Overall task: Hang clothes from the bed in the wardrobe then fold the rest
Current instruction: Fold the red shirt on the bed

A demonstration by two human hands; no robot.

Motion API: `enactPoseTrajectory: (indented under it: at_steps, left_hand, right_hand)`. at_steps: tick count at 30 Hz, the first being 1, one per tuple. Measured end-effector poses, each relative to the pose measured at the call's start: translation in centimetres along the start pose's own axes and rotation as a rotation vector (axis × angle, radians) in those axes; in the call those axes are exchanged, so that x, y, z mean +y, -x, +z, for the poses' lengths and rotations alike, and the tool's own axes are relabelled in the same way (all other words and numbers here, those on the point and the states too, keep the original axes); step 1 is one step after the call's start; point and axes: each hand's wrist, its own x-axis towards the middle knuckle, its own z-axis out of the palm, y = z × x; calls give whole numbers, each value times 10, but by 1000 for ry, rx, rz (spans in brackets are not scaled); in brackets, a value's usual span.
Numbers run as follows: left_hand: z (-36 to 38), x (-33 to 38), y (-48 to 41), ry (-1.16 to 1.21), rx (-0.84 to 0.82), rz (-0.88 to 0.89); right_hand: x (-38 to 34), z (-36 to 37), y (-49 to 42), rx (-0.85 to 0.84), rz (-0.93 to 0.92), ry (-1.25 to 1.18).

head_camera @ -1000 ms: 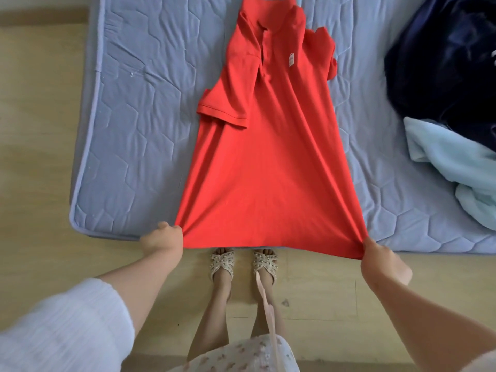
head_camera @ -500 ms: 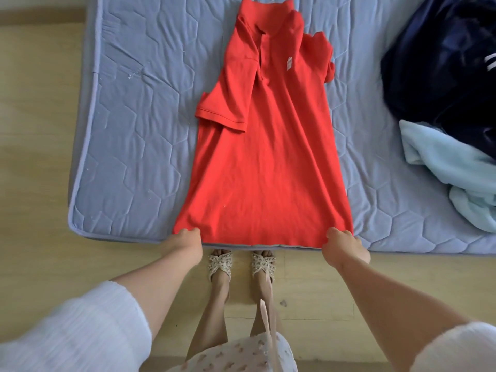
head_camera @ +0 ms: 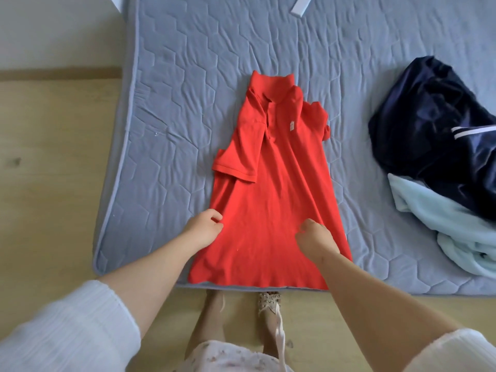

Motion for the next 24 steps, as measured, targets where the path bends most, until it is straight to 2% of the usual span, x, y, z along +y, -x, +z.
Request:
enactPoseTrajectory:
  at_steps: [4, 9, 14, 20, 22, 24]
  left_hand:
    - [-18, 10, -27, 89, 32, 41]
    - [-34, 18, -57, 47, 12, 115]
    - [-38, 39, -93, -81, 89, 232]
    - [-7, 59, -134, -359, 187, 458]
    - [6, 65, -150, -426, 174, 434]
    - [20, 68, -163, -507, 110, 330]
  right_hand:
    - [-35, -1, -13, 23, 5, -84]
    - [-73, 5, -35, 41, 68, -214]
    - [-87, 18, -59, 44, 93, -293]
    - [-82, 27, -94, 246, 60, -532]
    - [-80, 29, -108, 247, 79, -560]
    - [-76, 34, -118, 225, 92, -563]
